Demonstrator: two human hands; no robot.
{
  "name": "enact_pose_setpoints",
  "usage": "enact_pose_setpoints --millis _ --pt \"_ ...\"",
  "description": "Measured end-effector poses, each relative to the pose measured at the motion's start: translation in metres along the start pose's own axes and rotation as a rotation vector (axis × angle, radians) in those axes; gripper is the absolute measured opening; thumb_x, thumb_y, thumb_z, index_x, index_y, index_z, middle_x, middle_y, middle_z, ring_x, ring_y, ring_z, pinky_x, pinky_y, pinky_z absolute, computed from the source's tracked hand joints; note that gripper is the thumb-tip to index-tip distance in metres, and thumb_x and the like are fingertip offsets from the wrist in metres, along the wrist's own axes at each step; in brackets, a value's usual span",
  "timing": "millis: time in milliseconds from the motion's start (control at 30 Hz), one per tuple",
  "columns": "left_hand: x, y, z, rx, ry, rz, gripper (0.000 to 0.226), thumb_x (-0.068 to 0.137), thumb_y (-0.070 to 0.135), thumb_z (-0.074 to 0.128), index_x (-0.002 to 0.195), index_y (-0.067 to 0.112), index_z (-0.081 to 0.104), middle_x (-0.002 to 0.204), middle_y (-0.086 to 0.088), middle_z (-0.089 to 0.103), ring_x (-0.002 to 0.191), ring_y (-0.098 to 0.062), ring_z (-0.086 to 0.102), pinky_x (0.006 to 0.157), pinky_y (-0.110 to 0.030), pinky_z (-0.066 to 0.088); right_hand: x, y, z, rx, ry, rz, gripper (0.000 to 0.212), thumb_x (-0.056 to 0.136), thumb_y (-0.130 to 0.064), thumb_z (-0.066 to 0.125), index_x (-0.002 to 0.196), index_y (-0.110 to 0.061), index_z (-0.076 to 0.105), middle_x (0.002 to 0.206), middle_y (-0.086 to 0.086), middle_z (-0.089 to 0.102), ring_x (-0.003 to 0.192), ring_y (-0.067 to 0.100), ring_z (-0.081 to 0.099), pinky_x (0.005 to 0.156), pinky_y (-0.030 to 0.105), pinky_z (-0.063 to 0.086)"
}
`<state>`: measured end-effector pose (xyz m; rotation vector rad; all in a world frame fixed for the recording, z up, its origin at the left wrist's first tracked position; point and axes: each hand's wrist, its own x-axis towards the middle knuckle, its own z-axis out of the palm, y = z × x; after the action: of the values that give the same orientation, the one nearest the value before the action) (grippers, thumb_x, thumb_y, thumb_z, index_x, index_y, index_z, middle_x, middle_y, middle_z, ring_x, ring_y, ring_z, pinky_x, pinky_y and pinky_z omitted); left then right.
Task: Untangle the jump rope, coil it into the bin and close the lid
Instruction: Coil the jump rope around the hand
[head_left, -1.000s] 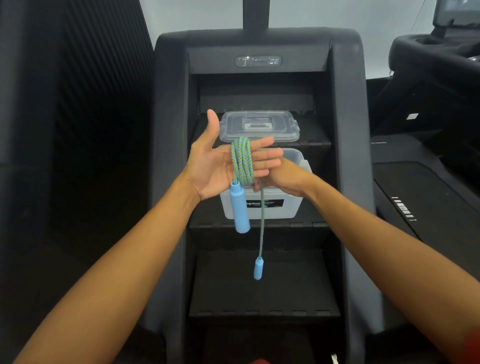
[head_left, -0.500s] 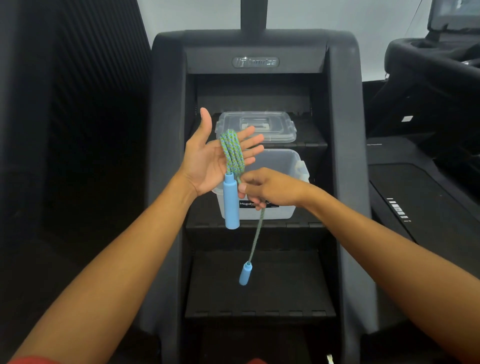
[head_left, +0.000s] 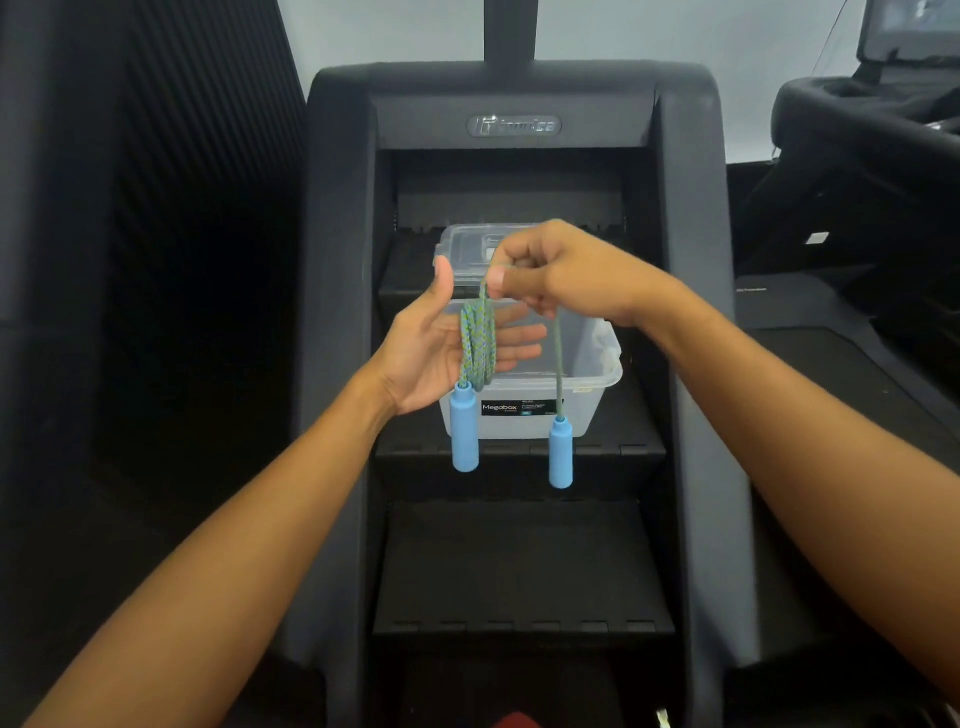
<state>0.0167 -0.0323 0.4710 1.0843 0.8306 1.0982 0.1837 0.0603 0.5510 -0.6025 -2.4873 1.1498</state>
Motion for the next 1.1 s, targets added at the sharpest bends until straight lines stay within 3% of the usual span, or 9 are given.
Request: enact_pose_setpoints --millis 200,267,400,500,600,667,833,933,1100 --pt "-0.003 0.005 0.008 -0.021 -0.119 -0.076 0.113 0.077 0.084 0.025 0.15 0.0 0.041 0.145 -0.03 0.053 0.136 -0.042 0.052 0.116 -0.046 0.041 0.013 0.01 -0.007 -0.05 0.068 0.014 0.017 0.1 -0.02 0.063 0.087 -0.01 0.068 0.056 -0.006 0.051 0.052 0.007 0.045 0.054 0.027 0.043" --pt "-0.004 0.007 0.011 -0.043 -0.133 -0.076 0.104 0.083 0.078 0.032 0.149 -0.001 0.041 0.143 -0.031 0.054 0.135 -0.044 0.053 0.115 -0.047 0.042 0.014 0.016 -0.005 -0.019 0.064 0.016 0.017 0.1 -0.019 0.062 0.086 -0.01 0.067 0.061 0.004 0.052 0.056 0.011 0.044 0.055 0.03 0.042" --pt "-0.004 0.007 0.011 -0.053 -0.141 -0.068 0.078 0.089 0.041 0.061 0.149 -0.004 0.04 0.145 -0.029 0.053 0.134 -0.045 0.053 0.115 -0.049 0.042 0.011 0.02 -0.001 0.039 0.068 0.001 0.016 0.101 -0.015 0.061 0.087 -0.009 0.065 0.07 0.012 0.049 0.061 0.019 0.042 0.054 0.026 0.04" --pt "-0.003 0.002 0.012 0.02 -0.097 -0.062 0.061 0.091 0.008 0.052 0.149 -0.004 0.039 0.146 -0.025 0.054 0.131 -0.042 0.056 0.112 -0.046 0.046 0.008 0.017 0.001 0.068 0.079 -0.041 0.017 0.101 -0.014 0.06 0.085 -0.012 0.064 0.066 0.008 0.047 0.06 0.015 0.042 0.054 0.021 0.04" --pt "-0.003 -0.002 0.013 0.055 -0.068 -0.034 0.065 0.082 -0.007 0.047 0.147 -0.005 0.04 0.147 -0.025 0.053 0.134 -0.039 0.055 0.113 -0.046 0.044 0.005 0.011 0.002 0.12 0.079 -0.106 0.016 0.102 -0.011 0.058 0.087 -0.009 0.062 0.07 0.011 0.049 0.056 0.005 0.043 0.055 0.015 0.04" --pt "-0.003 -0.002 0.011 0.013 -0.06 -0.026 0.068 0.08 -0.004 0.044 0.148 -0.008 0.037 0.146 -0.029 0.052 0.136 -0.04 0.053 0.115 -0.047 0.042 0.003 0.009 0.003 0.14 0.077 -0.129 0.013 0.102 -0.009 0.056 0.09 -0.006 0.06 0.075 0.014 0.053 0.059 0.003 0.047 0.056 0.014 0.041" --pt "-0.003 0.003 0.015 -0.118 0.013 -0.067 0.069 0.096 0.039 0.035 0.143 -0.011 0.045 0.139 -0.031 0.058 0.133 -0.038 0.056 0.109 -0.039 0.046 0.0 0.012 0.004 0.139 0.069 -0.141 0.011 0.102 -0.005 0.055 0.093 -0.003 0.06 0.074 0.006 0.059 0.057 -0.001 0.049 0.058 0.015 0.039" --pt "-0.001 0.002 0.015 -0.105 0.044 -0.04 0.075 0.092 0.042 0.032 0.135 -0.017 0.049 0.141 -0.027 0.058 0.132 -0.03 0.058 0.105 -0.036 0.045 -0.001 0.014 0.004 0.146 0.063 -0.14 0.011 0.103 -0.007 0.054 0.095 -0.003 0.061 0.076 0.009 0.063 0.058 0.003 0.048 0.059 0.018 0.042" --pt "-0.002 -0.002 0.016 -0.081 0.038 -0.107 0.073 0.088 0.042 0.036 0.14 -0.008 0.05 0.13 -0.039 0.059 0.128 -0.049 0.056 0.114 -0.052 0.038 0.0 0.015 0.009 0.103 -0.019 -0.129 0.012 0.104 -0.01 0.053 0.097 -0.002 0.059 0.082 0.003 0.066 0.061 0.009 0.056 0.065 0.021 0.048"
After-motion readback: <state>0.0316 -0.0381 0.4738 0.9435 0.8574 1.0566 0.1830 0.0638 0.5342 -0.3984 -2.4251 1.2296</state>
